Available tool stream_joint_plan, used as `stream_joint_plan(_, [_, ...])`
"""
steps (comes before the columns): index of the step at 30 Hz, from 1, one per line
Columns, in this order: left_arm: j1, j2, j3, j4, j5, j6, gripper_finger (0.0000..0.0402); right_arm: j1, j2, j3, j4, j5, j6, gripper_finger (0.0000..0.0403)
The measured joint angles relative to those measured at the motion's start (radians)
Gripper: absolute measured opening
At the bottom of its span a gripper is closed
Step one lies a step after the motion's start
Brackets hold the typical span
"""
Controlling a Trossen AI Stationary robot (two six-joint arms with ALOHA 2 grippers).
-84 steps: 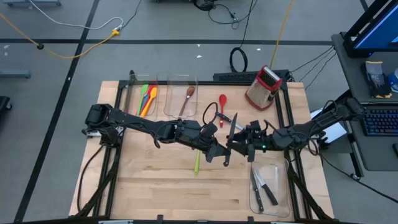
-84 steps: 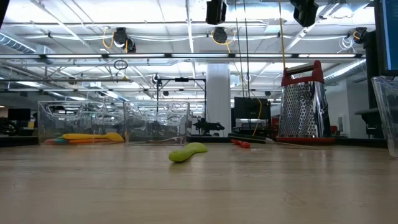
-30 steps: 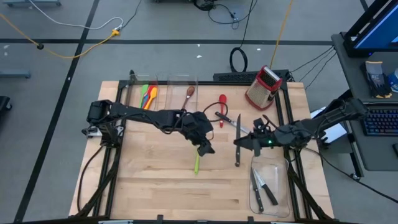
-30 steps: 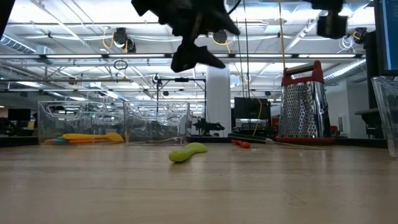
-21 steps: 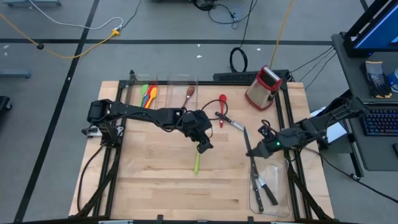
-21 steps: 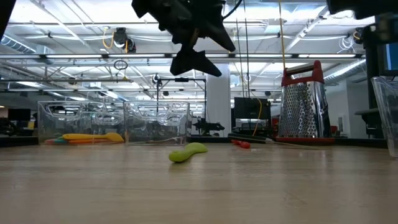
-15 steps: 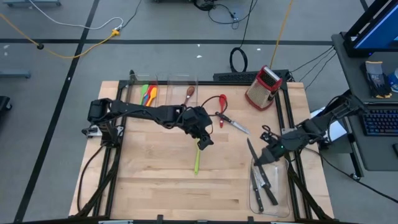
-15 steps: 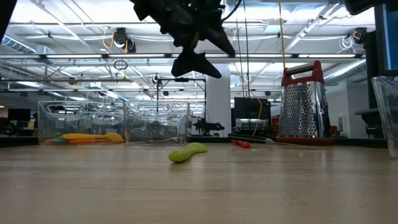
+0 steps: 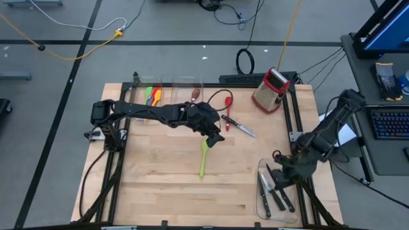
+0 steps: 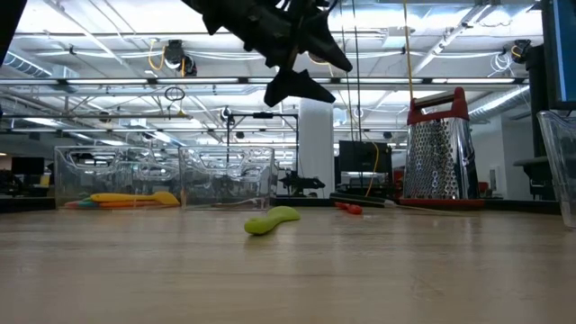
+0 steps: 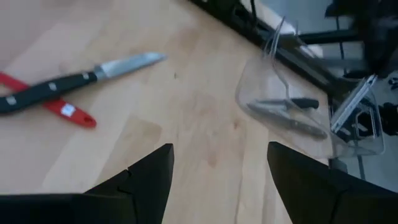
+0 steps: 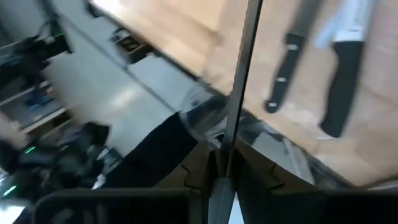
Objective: Pick & Place Kitchen Items
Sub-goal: Put the knife into the bottom transparent bin
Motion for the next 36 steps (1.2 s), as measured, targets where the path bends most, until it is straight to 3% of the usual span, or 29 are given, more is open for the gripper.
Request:
stream_joint_plan(6, [0.008, 0.0, 0.0, 0.034, -0.008, 0.017, 0.026, 0.059, 0.086, 0.0, -0.033, 0.042, 0.106, 0.0038])
stream_joint_plan(16, [0.009, 0.0, 0.0, 0.085, -0.05, 0.056, 0.026, 0.061, 0.19, 0.0, -0.153, 0.038, 0.182, 0.004])
stream_joint_plan(26, [0.009, 0.0, 0.0, 0.197, -0.07, 0.099, 0.026, 0.058, 0.297, 0.001, -0.165, -0.009, 0.194, 0.004])
stream_joint_plan(36, [0.009, 0.006, 0.0, 0.221, -0.121, 0.126, 0.026, -0.001, 0.343, 0.001, -0.145, -0.057, 0.096, 0.0041])
